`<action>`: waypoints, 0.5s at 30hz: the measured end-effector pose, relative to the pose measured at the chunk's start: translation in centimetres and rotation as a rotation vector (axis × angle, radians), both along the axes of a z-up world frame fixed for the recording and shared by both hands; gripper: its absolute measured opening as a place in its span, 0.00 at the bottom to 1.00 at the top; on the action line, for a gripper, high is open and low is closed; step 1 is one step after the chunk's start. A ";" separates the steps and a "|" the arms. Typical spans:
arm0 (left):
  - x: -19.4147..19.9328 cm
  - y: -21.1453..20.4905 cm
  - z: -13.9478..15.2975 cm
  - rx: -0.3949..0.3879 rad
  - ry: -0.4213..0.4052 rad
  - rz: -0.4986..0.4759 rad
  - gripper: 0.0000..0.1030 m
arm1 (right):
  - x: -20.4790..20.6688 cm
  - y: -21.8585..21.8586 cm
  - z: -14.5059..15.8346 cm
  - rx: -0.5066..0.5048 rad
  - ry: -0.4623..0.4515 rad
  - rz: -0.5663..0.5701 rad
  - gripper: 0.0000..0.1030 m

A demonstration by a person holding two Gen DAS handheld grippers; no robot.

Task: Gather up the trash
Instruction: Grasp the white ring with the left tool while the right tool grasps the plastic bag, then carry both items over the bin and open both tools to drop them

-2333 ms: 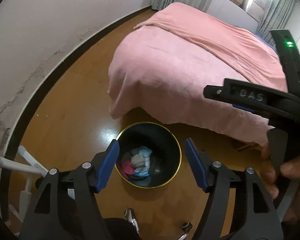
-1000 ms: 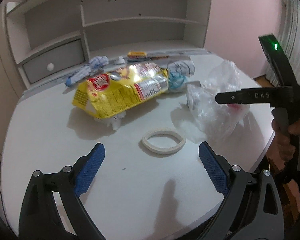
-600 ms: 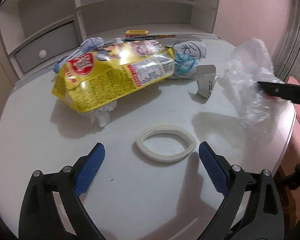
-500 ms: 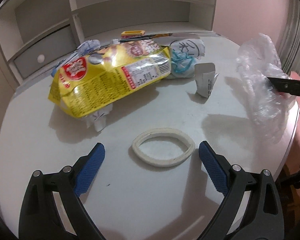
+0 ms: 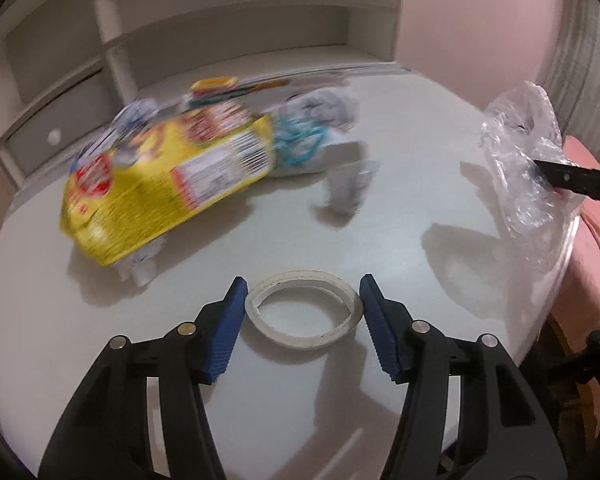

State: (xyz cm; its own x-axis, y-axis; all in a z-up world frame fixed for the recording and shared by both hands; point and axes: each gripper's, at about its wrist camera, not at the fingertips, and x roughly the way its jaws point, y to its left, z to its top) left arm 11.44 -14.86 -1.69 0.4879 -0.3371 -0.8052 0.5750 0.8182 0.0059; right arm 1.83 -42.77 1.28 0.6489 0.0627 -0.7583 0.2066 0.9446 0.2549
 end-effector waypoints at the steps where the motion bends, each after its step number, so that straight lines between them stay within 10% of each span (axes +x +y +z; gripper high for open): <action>1: -0.3 -0.7 0.4 -0.004 -0.010 -0.014 0.55 | -0.6 -0.8 0.2 -0.005 -0.006 -0.023 0.32; 15: -9.8 -20.7 2.6 -0.117 -0.027 -0.477 0.55 | -17.0 -19.1 -3.0 -0.146 0.081 -0.564 0.32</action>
State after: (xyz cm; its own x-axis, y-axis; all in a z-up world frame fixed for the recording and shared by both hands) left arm 1.67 -35.51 0.89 0.2770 -0.6154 -0.7379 0.8868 0.4594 -0.0503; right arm -15.14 -61.83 -1.75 0.4915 -0.3839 -0.7817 0.7008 0.7072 0.0933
